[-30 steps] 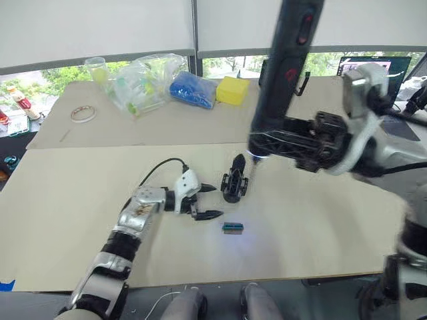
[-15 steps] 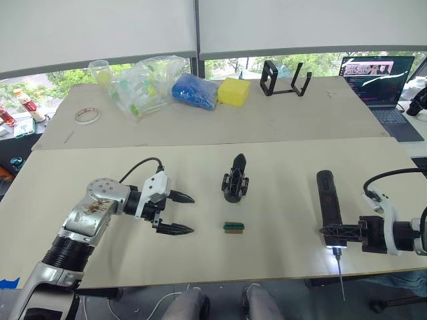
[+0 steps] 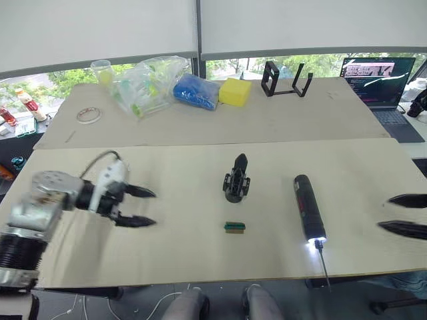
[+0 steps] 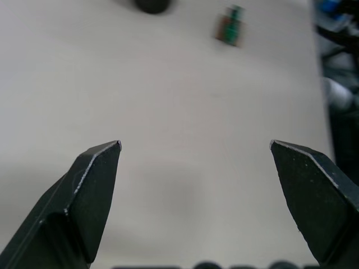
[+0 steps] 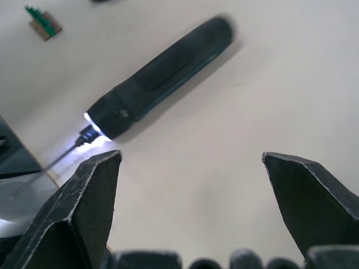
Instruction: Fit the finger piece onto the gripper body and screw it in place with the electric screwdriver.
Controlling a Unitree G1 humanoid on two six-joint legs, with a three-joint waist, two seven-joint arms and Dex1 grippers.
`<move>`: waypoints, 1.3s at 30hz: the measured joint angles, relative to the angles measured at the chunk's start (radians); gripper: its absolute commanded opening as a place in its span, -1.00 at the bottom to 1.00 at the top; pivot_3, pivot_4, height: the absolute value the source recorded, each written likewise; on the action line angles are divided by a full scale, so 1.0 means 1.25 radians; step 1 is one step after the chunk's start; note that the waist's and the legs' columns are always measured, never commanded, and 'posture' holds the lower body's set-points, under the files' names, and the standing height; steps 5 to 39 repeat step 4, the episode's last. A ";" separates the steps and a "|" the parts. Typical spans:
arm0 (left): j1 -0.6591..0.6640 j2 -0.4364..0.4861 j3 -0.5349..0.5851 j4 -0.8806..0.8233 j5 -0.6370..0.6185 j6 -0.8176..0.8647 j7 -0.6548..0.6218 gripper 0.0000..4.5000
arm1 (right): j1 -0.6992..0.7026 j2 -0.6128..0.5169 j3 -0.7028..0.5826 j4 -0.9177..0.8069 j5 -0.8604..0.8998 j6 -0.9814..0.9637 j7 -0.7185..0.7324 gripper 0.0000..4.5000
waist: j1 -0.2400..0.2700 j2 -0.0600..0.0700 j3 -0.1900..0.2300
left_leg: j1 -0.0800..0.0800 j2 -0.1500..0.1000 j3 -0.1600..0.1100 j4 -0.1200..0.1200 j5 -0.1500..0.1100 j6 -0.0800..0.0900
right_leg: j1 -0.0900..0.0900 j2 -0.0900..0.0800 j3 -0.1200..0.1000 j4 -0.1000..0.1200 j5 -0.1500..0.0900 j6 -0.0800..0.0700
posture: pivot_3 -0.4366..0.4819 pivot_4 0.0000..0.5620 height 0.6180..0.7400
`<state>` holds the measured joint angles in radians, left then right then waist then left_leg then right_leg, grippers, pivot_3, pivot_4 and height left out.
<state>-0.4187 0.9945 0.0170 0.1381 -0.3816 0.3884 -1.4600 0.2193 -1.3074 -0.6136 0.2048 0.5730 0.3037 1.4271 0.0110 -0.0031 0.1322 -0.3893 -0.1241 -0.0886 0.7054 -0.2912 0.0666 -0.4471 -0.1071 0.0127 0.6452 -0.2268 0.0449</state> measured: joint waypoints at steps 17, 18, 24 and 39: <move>-0.009 -0.015 0.013 0.042 0.028 -0.065 0.033 1.00 | -0.035 0.054 -0.005 0.020 -0.039 -0.053 -0.005 0.97 | 0.000 0.000 0.000 | 0.012 0.001 0.001 -0.010 -0.001 0.001 | 0.012 -0.003 0.001 -0.010 0.000 0.000 | -0.05 -0.47 1.00; -0.009 -0.015 0.013 0.042 0.028 -0.065 0.033 1.00 | -0.035 0.054 -0.005 0.020 -0.039 -0.053 -0.005 0.97 | 0.000 0.000 0.000 | 0.012 0.001 0.001 -0.010 -0.001 0.001 | 0.012 -0.003 0.001 -0.010 0.000 0.000 | -0.05 -0.47 1.00; -0.009 -0.015 0.013 0.042 0.028 -0.065 0.033 1.00 | -0.035 0.054 -0.005 0.020 -0.039 -0.053 -0.005 0.97 | 0.000 0.000 0.000 | 0.012 0.001 0.001 -0.010 -0.001 0.001 | 0.012 -0.003 0.001 -0.010 0.000 0.000 | -0.05 -0.47 1.00; -0.009 -0.015 0.013 0.042 0.028 -0.065 0.033 1.00 | -0.035 0.054 -0.005 0.020 -0.039 -0.053 -0.005 0.97 | 0.000 0.000 0.000 | 0.012 0.001 0.001 -0.010 -0.001 0.001 | 0.012 -0.003 0.001 -0.010 0.000 0.000 | -0.05 -0.47 1.00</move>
